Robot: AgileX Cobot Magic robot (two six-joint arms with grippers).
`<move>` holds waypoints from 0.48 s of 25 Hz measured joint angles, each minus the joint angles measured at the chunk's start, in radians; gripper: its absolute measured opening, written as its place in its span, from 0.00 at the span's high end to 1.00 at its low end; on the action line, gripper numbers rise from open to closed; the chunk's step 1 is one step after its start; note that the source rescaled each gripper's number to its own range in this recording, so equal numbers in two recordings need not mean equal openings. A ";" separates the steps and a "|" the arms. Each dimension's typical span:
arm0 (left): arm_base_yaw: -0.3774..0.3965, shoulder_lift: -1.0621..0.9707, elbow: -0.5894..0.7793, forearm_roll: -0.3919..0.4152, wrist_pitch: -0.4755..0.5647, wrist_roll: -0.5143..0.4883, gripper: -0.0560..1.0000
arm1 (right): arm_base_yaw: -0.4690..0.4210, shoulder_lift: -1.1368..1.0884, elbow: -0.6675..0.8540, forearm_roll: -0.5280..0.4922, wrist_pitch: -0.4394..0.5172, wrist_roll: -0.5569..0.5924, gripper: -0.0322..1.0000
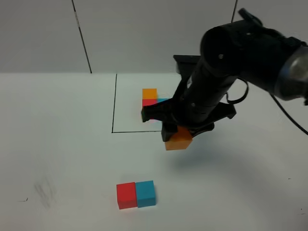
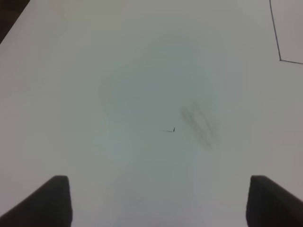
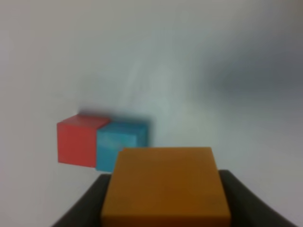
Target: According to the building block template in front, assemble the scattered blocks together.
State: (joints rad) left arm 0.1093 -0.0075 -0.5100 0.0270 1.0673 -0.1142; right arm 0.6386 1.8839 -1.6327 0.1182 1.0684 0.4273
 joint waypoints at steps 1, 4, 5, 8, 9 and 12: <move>0.000 0.000 0.000 0.000 0.000 0.000 0.00 | 0.021 0.028 -0.025 -0.016 0.012 0.035 0.95; 0.000 0.000 0.000 0.000 0.000 0.000 0.00 | 0.075 0.107 -0.104 -0.079 0.034 0.127 0.95; 0.000 0.000 0.000 0.000 0.000 0.000 0.00 | 0.089 0.133 -0.130 -0.096 0.036 0.155 0.95; 0.000 0.000 0.000 0.000 0.000 0.000 0.00 | 0.108 0.193 -0.183 -0.118 0.037 0.288 0.95; 0.000 0.000 0.000 0.000 0.000 0.000 0.00 | 0.110 0.208 -0.193 -0.118 0.038 0.316 0.95; 0.000 0.000 0.000 0.000 0.000 0.000 0.00 | 0.118 0.234 -0.204 -0.126 0.032 0.346 0.95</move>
State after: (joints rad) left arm 0.1093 -0.0075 -0.5100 0.0270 1.0673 -0.1142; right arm 0.7564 2.1179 -1.8368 -0.0074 1.1006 0.7737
